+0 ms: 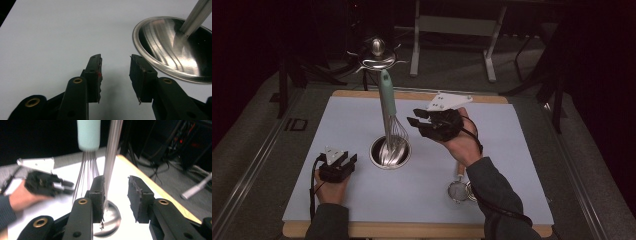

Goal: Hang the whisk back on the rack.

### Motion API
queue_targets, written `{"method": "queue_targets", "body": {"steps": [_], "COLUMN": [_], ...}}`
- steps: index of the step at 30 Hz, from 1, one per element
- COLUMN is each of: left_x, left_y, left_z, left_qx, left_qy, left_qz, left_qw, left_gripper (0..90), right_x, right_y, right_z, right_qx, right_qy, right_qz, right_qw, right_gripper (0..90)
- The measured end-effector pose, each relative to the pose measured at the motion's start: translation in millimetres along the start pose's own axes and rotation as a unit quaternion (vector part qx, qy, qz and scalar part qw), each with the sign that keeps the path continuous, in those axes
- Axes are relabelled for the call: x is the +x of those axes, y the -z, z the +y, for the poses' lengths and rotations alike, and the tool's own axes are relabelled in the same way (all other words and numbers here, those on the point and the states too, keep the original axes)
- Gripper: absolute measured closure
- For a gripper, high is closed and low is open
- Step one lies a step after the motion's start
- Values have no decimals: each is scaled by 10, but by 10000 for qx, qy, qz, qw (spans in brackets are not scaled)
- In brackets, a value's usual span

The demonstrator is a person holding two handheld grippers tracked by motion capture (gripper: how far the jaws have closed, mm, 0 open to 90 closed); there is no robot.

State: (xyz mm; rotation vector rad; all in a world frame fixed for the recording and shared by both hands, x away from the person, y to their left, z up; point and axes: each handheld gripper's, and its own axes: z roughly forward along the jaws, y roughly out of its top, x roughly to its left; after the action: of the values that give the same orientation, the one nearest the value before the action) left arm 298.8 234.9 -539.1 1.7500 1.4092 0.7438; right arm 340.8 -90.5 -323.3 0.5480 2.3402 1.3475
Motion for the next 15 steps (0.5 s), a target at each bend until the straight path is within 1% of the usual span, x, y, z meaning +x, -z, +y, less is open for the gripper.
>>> {"method": "queue_targets", "body": {"steps": [4,7,9,12,15], "left_x": [1,4,5,8,21], "left_y": [-1,0,-2,-2,-1], "left_z": [0,-1,-1,-1,-2], "left_qx": [-6,-6,-20,-24,-28], "left_qy": [0,0,23,39,69], "left_qz": [-11,-19,-30,-40,-88], "left_qw": [10000,10000,10000,10000,9999], "left_gripper": [620,626,626,630,636], "right_x": [0,4,6,2,-15], "right_y": [-12,-14,-11,-2,32], "right_z": [-73,-135,-183,-280,-395], "right_qx": [301,432,546,701,819], "right_qy": [147,207,204,286,232], "right_qz": [-83,-116,-92,-140,-169], "right_qw": [9994,9988,9983,9970,9962], "right_gripper": [653,635,624,614,613]}}
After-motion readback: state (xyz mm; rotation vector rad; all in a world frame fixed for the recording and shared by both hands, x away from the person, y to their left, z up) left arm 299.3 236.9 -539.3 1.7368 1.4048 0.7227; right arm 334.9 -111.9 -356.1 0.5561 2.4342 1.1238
